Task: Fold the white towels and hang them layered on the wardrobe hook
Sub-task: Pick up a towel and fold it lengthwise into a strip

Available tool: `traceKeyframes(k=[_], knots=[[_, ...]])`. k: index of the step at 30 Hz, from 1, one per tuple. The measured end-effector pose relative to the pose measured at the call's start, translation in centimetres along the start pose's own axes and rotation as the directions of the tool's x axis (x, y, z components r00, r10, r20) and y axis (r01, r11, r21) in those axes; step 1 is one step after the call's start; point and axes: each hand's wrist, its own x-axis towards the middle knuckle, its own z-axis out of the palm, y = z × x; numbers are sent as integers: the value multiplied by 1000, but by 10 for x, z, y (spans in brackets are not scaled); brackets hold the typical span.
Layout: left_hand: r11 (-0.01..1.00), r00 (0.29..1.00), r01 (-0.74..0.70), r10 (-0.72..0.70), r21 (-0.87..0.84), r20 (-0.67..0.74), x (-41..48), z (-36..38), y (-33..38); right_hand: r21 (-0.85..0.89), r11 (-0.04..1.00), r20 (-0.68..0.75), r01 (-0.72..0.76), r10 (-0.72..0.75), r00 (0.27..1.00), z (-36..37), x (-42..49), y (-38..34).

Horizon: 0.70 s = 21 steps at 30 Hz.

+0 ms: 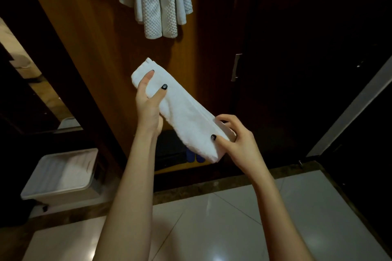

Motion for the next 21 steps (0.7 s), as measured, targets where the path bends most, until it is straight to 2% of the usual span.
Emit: traceKeyframes(k=[4, 8, 13, 17, 21], knots=[[1000, 999, -17, 16, -25, -28, 5, 7, 0, -86, 996, -96, -20, 11, 995, 1, -1, 3], [1000, 1000, -17, 17, 0, 16, 10, 9, -4, -125, 992, -80, -33, 23, 997, -1, -3, 7], [989, 995, -48, 36, 140, 90, 17, 1, -10, -107, 993, -148, 55, -70, 987, -14, -2, 6], [955, 990, -59, 19, 291, 141, 22, 1, -16, -122, 993, -216, 5, -32, 976, -17, -1, 10], [958, 990, -31, -10, 285, 139, 21, 6, -23, -151, 987, -355, -58, 1, 935, -12, 0, 13]])
